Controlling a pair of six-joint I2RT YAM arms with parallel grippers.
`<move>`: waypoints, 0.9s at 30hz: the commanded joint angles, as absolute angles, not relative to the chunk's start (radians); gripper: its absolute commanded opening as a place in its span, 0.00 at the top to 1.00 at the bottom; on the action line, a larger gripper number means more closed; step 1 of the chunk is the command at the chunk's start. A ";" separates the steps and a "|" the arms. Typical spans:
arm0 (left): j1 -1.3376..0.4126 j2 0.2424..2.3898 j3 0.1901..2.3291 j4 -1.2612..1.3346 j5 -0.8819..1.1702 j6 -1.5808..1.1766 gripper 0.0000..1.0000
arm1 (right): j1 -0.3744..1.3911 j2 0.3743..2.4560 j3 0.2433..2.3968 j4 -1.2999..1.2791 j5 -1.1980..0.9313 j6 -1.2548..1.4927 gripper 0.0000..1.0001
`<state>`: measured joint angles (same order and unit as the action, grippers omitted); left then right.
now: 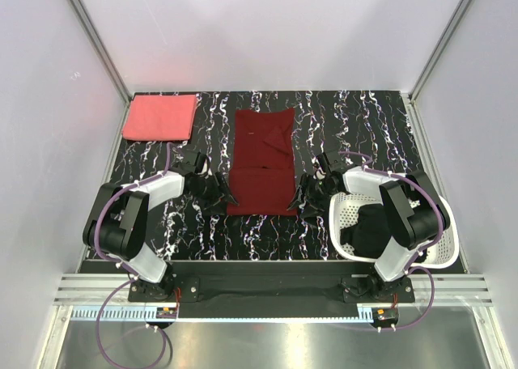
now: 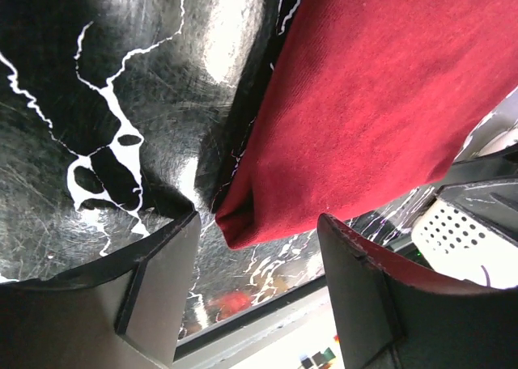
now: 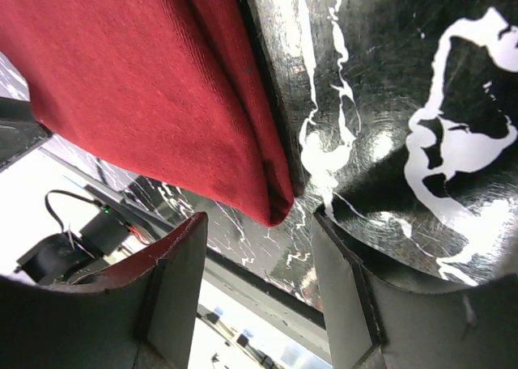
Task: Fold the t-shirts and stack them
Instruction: Fold the tshirt
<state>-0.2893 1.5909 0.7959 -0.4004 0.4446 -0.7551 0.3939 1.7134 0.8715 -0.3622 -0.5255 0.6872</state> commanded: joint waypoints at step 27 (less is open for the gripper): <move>-0.291 1.723 0.785 -0.408 0.423 -0.819 0.72 | 0.408 1.812 0.880 -0.273 -0.393 0.766 0.60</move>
<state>-0.2871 1.6745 0.8219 -0.4210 0.5076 -0.8463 0.3985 1.7638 0.8780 -0.2832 -0.5201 0.8017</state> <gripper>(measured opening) 0.374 0.414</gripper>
